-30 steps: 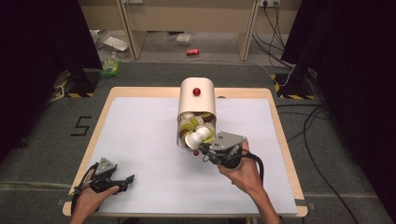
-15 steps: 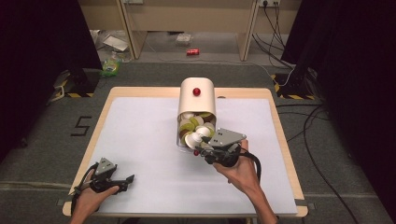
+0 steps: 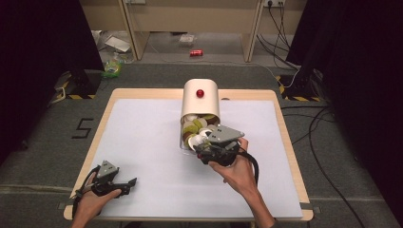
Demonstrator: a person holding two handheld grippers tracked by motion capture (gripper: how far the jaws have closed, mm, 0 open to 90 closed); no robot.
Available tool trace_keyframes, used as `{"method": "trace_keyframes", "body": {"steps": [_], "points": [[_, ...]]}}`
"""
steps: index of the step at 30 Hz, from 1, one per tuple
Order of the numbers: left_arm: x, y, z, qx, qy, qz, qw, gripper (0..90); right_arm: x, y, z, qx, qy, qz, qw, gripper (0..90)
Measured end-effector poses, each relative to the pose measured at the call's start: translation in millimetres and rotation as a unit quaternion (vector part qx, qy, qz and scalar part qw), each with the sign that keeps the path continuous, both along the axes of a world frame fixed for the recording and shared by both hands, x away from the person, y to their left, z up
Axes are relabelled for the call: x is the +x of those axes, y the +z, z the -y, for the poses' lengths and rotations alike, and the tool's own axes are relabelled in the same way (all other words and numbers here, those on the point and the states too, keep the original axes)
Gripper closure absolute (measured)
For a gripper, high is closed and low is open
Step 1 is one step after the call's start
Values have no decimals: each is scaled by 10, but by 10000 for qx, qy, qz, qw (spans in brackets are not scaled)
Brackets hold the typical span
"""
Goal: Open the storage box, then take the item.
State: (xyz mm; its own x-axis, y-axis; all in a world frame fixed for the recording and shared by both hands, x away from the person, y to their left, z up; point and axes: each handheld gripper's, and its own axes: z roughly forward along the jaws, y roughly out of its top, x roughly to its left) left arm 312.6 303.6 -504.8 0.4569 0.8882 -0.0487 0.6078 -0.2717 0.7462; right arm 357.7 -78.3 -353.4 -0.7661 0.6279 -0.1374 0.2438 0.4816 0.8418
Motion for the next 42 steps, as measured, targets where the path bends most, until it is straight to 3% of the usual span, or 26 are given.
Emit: {"method": "trace_keyframes", "body": {"steps": [17,42], "points": [[0,-1,0,-9,0,1,10000,142,111,-18,-188,77,-235,-191,9995,311],[0,-1,0,-11,1,2,10000,142,195,-99,-307,-230,-428,-253,9985,294]]}}
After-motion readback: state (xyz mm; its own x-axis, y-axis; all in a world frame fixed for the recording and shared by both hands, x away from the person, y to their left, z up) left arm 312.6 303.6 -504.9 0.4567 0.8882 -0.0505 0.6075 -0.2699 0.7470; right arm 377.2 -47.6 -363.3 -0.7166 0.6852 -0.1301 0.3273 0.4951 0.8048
